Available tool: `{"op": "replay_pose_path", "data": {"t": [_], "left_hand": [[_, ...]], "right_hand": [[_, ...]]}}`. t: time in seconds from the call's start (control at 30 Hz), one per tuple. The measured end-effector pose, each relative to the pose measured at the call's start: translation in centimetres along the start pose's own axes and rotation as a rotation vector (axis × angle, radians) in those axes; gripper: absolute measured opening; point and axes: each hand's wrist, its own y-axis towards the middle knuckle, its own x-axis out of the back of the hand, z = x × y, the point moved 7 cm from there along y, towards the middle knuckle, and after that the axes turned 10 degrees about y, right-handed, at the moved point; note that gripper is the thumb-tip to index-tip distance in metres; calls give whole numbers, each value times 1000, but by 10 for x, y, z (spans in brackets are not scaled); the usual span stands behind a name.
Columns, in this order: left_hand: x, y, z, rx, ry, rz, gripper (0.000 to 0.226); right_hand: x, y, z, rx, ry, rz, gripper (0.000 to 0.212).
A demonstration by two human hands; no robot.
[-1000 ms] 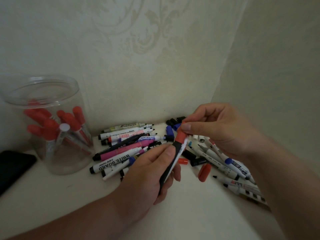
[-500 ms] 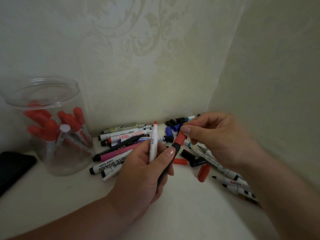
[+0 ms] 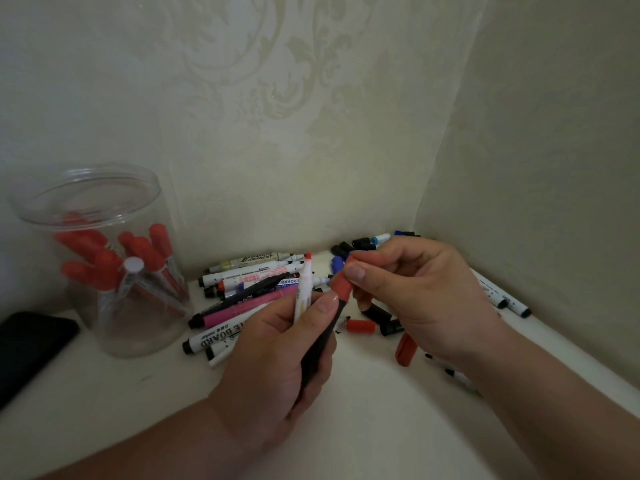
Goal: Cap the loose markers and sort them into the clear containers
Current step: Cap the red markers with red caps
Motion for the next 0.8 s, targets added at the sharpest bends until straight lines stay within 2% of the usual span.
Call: {"op": "replay_pose_path", "data": {"t": [0.13, 0.27, 0.33, 0.43, 0.53, 0.67, 0.8], "left_hand": [[-3, 0, -1, 45, -36, 85, 38], [-12, 1, -3, 108, -39, 227, 44], [-12, 3, -4, 107, -13, 247, 46], [-7, 6, -4, 59, 32, 203, 53], [-3, 9, -3, 44, 43, 133, 59], [3, 15, -6, 68, -160, 12, 45], [23, 22, -10, 51, -213, -125, 44]], "right_hand": [[-2, -1, -2, 4, 70, 25, 20], [3, -2, 4, 56, 35, 6, 31], [5, -2, 7, 76, 26, 10, 26], [3, -4, 7, 67, 65, 71, 18], [-1, -5, 7, 76, 135, 82, 20], [3, -4, 8, 136, 103, -53, 20], [4, 2, 35, 270, 178, -189, 19]]}}
